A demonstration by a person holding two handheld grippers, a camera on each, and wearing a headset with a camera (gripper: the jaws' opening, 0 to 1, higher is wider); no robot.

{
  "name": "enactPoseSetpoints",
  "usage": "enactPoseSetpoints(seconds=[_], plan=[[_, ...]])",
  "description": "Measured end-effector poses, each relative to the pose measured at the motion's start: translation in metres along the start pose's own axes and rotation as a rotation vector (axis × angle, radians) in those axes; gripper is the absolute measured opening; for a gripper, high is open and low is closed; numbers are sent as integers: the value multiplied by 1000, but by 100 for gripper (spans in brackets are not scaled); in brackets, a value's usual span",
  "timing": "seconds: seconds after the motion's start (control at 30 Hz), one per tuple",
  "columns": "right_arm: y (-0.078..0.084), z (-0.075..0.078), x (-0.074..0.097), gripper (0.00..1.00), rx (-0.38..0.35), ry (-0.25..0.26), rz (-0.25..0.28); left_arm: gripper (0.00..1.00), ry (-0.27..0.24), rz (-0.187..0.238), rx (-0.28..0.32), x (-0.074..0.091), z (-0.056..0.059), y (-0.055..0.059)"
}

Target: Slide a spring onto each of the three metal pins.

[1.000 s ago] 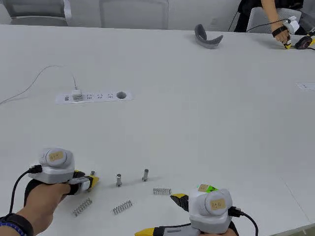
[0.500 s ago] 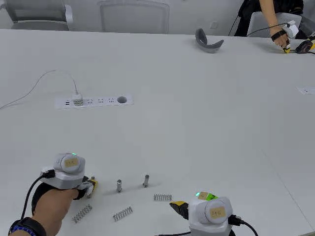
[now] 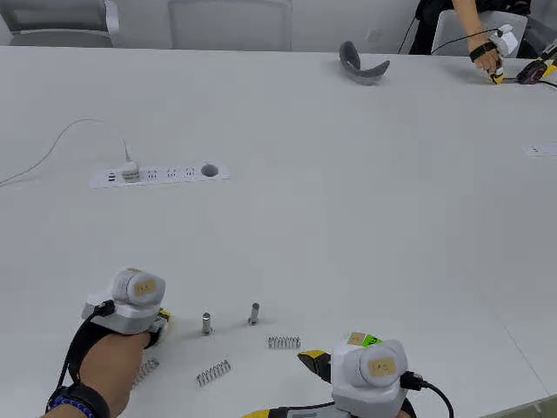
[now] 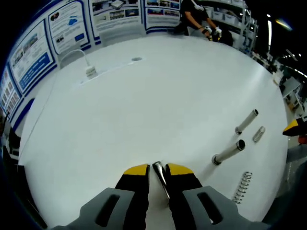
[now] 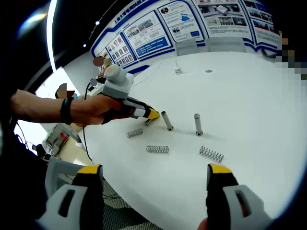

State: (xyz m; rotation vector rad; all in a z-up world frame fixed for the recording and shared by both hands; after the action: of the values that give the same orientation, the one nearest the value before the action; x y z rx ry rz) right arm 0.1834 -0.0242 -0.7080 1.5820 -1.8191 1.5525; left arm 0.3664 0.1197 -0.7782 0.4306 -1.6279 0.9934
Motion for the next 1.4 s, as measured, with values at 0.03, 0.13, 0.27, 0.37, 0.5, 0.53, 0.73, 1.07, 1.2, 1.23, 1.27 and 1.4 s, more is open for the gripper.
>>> enactPoseSetpoints(seconds=[0.03, 0.13, 0.27, 0.37, 0.5, 0.53, 0.73, 1.07, 1.2, 1.23, 1.27, 1.4], plan=[[0, 0, 0, 91, 2, 0, -3, 14, -9, -6, -12, 0, 0, 0], [1, -1, -1, 91, 11, -2, -10, 11, -17, -9, -39, 0, 1, 0], [0, 0, -1, 91, 6, -4, -5, 8, -10, -17, -22, 0, -2, 0], [0, 0, -1, 91, 9, -5, -6, 8, 12, -24, -2, 0, -3, 1], [0, 2, 1, 90, 1, 0, 0, 8, 48, -18, 56, 2, -4, 5], [0, 3, 1, 90, -1, 0, 1, 8, 55, -19, 71, 3, -5, 7], [1, 4, 2, 90, -8, 2, 5, 8, 78, 4, 111, 11, -8, 12], [-1, 2, 1, 90, -12, -6, 13, 8, 90, 48, 177, 34, -11, 17], [-3, 0, 1, 90, -7, -9, 14, 8, 92, 59, 189, 39, -14, 19], [-3, 0, 1, 90, -6, -9, 15, 8, 93, 61, 191, 40, -14, 19], [-3, 0, 1, 90, -5, -9, 15, 7, 94, 64, 196, 42, -14, 20], [-3, 0, 1, 90, -7, -8, 16, 7, 94, 73, 202, 48, -16, 22]])
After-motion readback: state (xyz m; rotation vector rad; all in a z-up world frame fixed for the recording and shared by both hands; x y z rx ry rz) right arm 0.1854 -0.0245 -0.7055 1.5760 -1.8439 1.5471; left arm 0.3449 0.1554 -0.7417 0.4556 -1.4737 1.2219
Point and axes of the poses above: the centre of the closed fingertips' face, and the gripper's own axes: x roughly backward along the fingers, z roughly to its right, y roughly out of its underside, the point moved 3 cm from there along x, roughly backward along the fingers, and after that the axes turned 15 degrees about -z, right-handed, at the moved point
